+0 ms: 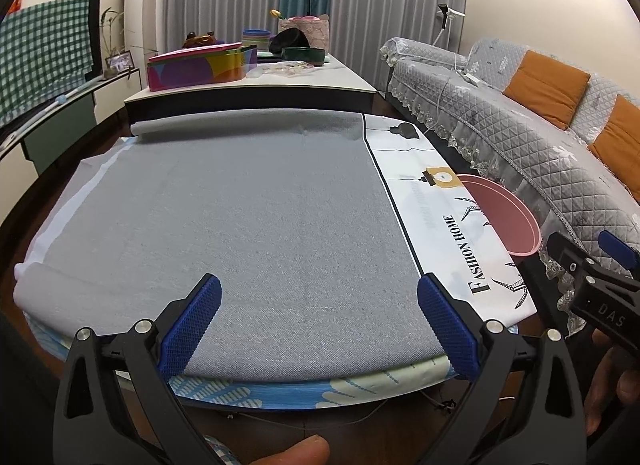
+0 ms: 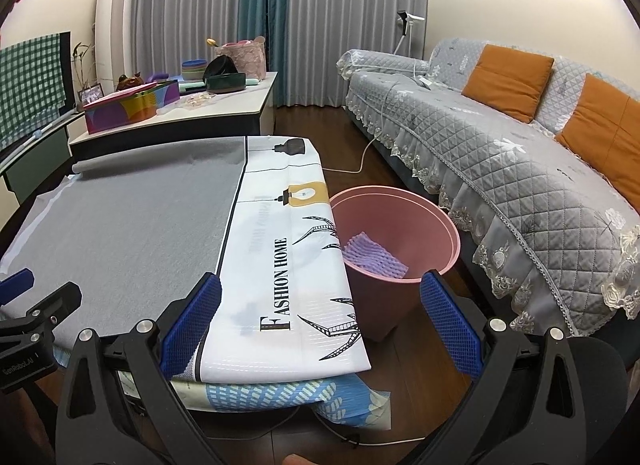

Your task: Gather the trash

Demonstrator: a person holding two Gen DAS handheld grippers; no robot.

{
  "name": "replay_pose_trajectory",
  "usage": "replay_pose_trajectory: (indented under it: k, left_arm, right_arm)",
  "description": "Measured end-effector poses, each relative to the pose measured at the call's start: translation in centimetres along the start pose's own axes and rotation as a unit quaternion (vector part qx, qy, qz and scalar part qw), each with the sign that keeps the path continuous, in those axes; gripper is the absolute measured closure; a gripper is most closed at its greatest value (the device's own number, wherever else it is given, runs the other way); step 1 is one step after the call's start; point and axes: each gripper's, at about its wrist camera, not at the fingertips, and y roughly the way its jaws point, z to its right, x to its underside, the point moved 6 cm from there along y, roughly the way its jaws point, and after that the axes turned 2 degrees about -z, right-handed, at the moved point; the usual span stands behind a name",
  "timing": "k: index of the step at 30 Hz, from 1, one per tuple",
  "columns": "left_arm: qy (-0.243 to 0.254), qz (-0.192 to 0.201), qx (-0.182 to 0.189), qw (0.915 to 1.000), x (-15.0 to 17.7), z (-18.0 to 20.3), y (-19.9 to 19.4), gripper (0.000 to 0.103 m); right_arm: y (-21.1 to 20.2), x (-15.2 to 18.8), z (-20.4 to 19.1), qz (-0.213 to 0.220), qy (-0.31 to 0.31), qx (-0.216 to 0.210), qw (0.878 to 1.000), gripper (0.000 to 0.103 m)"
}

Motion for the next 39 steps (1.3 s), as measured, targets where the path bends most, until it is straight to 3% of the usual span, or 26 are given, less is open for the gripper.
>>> replay_pose_trajectory:
  k: [39]
  left_arm:
    - [0.001,-0.009,0.012,0.9999,0.3,0.35,0.49,0.008]
  right_arm:
    - [0.03,0.01,0.33,0.001,0.001,0.0,1.0,0.005]
